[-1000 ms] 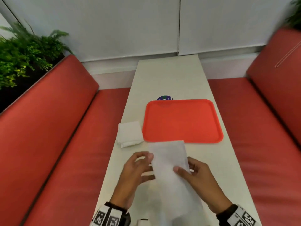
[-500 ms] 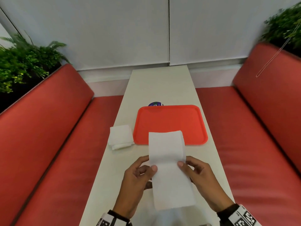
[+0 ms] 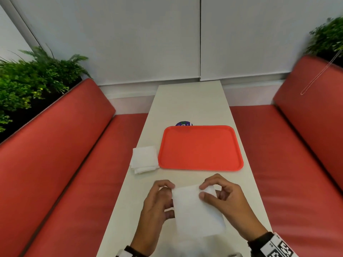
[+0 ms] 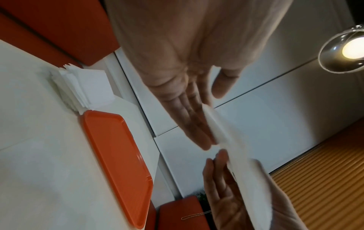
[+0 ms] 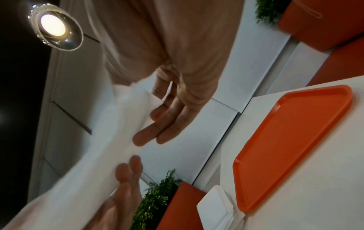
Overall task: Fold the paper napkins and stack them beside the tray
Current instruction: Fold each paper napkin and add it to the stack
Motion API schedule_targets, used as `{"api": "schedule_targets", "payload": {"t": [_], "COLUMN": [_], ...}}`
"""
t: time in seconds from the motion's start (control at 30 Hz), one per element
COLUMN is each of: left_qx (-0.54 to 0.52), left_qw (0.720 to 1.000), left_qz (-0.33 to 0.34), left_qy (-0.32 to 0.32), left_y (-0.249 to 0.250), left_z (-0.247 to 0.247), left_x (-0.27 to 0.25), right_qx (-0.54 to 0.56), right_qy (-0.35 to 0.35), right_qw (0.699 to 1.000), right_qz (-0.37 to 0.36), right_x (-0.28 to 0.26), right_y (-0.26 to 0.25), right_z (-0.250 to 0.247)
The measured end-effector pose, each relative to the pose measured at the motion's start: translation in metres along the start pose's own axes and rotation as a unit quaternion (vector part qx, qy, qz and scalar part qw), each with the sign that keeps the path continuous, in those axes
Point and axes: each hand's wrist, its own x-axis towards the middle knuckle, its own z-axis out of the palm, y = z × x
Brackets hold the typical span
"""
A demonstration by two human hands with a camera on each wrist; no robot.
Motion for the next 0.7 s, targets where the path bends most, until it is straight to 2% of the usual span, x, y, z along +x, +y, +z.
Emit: {"api": "schedule_targets", "payload": {"t": [0.17,0.37,0.53,0.7], "left_qx": [0.028,0.034,0.09,0.239], "left_qw": [0.998,0.993,0.982,0.945], "left_qz": [0.019,0.026,0.03,0.066], "left_qy": [0.06,0.111,0.163,0.212], "left_y": [-0.009,-0.016,-0.016,-0.016], "left_z": [-0.008,-0.049,-0.1,-0.154], "left_x": [0.01,0.042,0.102,0.184], "right_qx": [-0.015,-0.028,-0.058,-0.135], "right_qy": [0.018,0.03,0.065,0.11], "right_qw": [0.999,0.993,0.991,0.983], "right_qz": [0.04,0.106,0.096,0.065], "right_x": [0.013,0.051,0.116,0.203], "right_y": [0.003,0.037,0.073,0.114], "right_z": [0.018,0.053,0.094,0.13]}}
